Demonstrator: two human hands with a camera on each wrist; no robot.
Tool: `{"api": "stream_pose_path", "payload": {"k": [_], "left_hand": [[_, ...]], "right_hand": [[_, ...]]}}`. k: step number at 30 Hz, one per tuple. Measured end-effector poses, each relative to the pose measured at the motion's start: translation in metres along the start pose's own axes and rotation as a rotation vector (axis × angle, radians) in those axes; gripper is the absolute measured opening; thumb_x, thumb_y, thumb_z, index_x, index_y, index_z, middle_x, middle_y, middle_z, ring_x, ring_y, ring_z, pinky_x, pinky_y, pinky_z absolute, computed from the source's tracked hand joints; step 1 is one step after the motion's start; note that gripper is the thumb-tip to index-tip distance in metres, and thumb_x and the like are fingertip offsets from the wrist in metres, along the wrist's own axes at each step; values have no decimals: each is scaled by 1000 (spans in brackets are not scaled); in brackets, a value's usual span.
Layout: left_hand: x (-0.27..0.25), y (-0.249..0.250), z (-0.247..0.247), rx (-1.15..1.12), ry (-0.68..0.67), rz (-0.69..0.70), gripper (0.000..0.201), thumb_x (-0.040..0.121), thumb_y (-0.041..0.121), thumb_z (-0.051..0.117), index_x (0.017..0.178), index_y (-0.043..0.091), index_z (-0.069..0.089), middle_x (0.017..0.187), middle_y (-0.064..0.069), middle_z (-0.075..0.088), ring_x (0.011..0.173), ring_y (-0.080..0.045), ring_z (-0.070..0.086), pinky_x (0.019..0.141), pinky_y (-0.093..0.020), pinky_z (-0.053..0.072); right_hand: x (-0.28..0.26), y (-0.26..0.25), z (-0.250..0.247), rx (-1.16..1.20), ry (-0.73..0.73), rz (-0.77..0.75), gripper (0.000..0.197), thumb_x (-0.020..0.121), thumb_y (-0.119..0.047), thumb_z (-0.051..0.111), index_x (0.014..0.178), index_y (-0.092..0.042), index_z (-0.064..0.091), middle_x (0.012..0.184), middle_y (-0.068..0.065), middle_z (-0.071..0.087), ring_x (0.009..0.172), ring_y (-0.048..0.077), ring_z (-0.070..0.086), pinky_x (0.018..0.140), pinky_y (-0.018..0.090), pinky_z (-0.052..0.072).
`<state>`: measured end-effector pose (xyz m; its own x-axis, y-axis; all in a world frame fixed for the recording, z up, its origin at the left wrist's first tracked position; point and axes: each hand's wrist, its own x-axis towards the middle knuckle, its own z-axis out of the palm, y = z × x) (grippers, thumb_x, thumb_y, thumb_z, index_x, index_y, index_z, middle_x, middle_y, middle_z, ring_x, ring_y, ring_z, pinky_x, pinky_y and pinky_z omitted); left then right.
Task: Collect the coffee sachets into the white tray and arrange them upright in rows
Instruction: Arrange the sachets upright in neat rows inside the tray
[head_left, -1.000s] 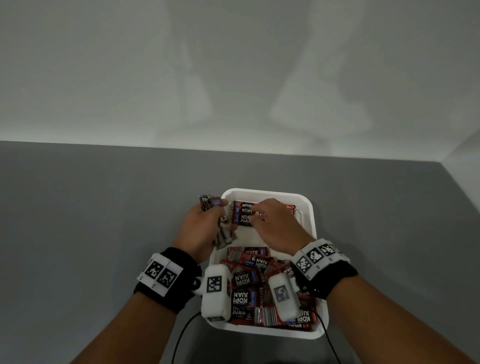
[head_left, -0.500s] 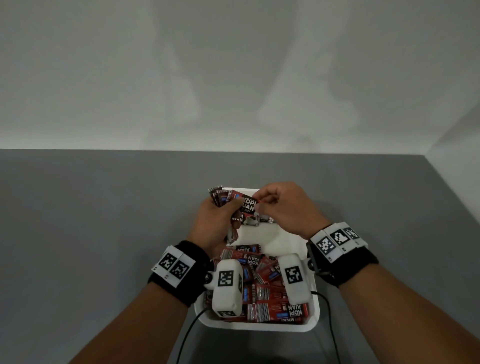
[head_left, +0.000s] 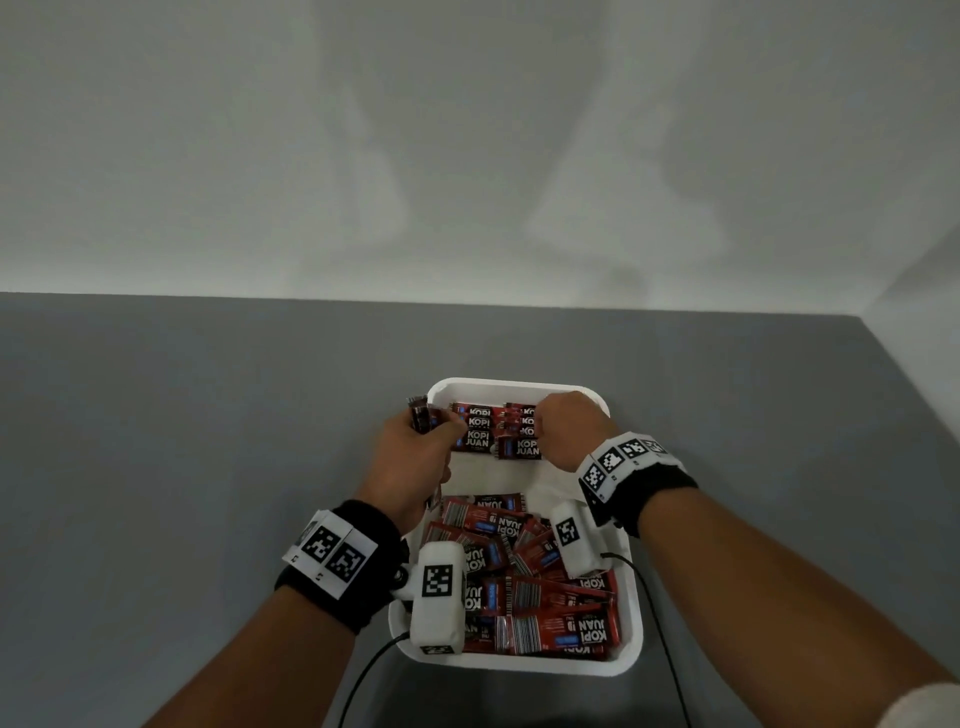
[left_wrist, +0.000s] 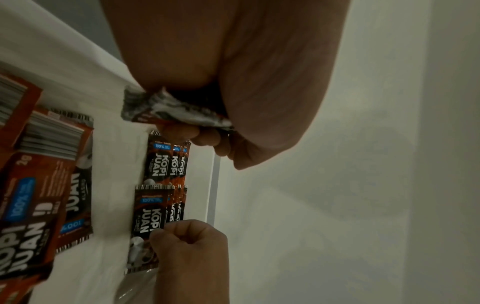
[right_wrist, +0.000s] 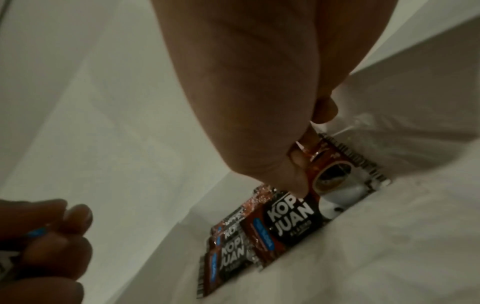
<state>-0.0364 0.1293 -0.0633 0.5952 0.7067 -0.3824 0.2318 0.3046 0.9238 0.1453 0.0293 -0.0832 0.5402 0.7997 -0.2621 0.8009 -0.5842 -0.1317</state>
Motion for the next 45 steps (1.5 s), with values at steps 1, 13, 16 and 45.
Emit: {"api": "stream_pose_path", "payload": {"k": [1,13,16,45], "left_hand": [[0,-1,-1,12,-8,-2,6,94,10,65,88,10,64,62,-1,44,51,-13,36,49,-29,34],[0,-5,-2,11,-28,-28,11,91,1,60,89,10,64,74,-8,47,54,-12,37,53,-30,34],[0,-5,1,-11,-24,-46,14,90,-3,56,91,9,63,68,-3,45,53,-12,35,51,-30,31],[-1,-2,8,-333,-13,-78,9,97,9,63,103,3,65,78,-8,56,56,-11,47,46,-23,38]], "right_hand": [[2,-1,3,-41,-4,-2,14,89,-11,54,95,-11,67,100,6,70,93,25,67,85,36,57],[-36,-2,18,177,-142,-143,29,90,-11,55,112,-16,73,111,5,62,108,23,59,87,34,52],[-44,-3,27,0,-131,-153,39,96,-34,52,132,-22,60,127,3,51,124,25,44,100,45,45],[-55,-27,-26,969,184,-12,10,86,-11,77,93,-17,76,86,-2,76,76,12,72,67,17,54]]}}
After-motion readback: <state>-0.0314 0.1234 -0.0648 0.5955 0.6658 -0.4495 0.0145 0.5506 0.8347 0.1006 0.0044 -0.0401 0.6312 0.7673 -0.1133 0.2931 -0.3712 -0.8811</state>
